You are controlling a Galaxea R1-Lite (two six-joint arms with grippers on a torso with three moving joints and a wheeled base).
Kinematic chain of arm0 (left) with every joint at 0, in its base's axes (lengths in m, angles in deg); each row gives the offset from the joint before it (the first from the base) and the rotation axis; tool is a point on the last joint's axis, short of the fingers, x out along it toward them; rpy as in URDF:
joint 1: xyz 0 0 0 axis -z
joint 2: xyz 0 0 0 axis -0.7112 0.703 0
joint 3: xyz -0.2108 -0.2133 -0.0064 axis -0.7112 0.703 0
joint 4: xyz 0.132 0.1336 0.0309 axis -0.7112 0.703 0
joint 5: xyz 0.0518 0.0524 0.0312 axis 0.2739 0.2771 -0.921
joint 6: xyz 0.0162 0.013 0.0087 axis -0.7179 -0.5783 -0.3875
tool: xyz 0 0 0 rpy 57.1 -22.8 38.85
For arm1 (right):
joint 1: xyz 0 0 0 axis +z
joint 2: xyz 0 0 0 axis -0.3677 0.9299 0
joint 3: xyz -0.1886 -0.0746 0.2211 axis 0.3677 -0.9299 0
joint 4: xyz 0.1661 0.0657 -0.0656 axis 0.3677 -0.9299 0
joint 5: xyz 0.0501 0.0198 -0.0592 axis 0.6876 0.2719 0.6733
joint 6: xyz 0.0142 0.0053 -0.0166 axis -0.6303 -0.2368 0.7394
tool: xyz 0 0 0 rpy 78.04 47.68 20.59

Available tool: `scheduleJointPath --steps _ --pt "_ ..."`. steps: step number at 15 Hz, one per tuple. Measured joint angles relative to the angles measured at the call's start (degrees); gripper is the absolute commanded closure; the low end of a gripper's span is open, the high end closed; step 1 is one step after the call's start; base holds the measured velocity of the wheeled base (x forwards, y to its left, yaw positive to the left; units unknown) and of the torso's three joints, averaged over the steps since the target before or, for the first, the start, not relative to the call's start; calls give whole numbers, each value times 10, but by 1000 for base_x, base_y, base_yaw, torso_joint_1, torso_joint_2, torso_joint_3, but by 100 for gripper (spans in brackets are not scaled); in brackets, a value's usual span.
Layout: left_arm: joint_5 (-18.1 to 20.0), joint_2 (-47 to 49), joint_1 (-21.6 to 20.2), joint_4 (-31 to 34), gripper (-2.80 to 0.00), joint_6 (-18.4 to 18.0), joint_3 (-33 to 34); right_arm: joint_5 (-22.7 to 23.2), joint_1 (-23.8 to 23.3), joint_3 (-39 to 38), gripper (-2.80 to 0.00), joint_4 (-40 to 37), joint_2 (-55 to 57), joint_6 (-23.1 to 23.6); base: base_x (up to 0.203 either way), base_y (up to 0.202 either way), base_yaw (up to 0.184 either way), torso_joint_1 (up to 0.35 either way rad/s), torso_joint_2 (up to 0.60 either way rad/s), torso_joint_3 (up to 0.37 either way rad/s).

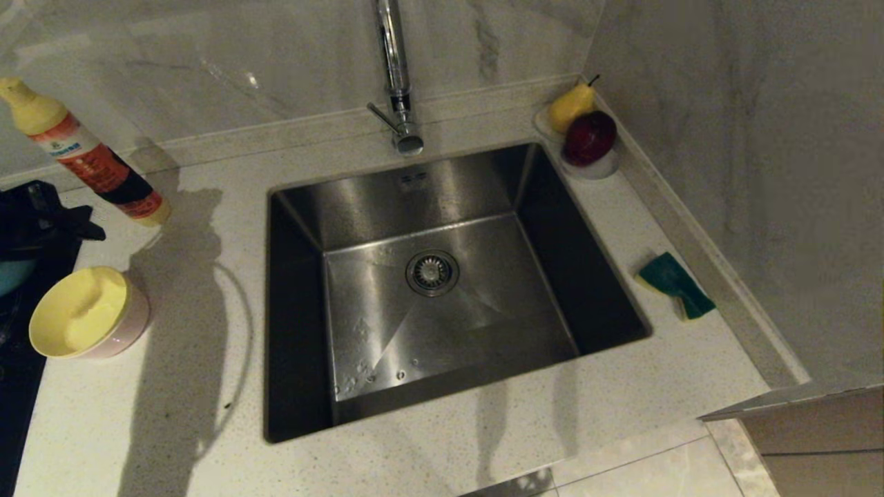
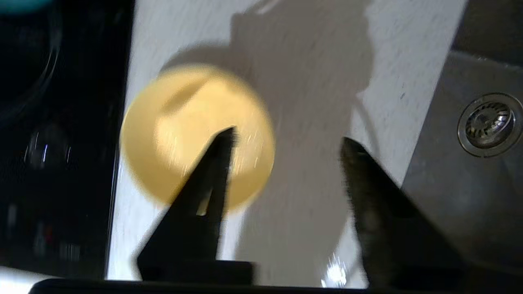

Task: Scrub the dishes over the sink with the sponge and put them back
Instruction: Place the bowl on the bowl

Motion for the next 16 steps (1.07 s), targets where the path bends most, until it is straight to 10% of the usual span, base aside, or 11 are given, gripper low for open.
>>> scheduleJointPath --steps 6,16 --pt "-68 -48 -93 37 0 62 13 0 0 0 0 0 0 0 0 0 0 0 0 0" --pt "-50 28 -211 -81 0 45 -4 0 0 0 0 0 0 0 0 0 0 0 0 0"
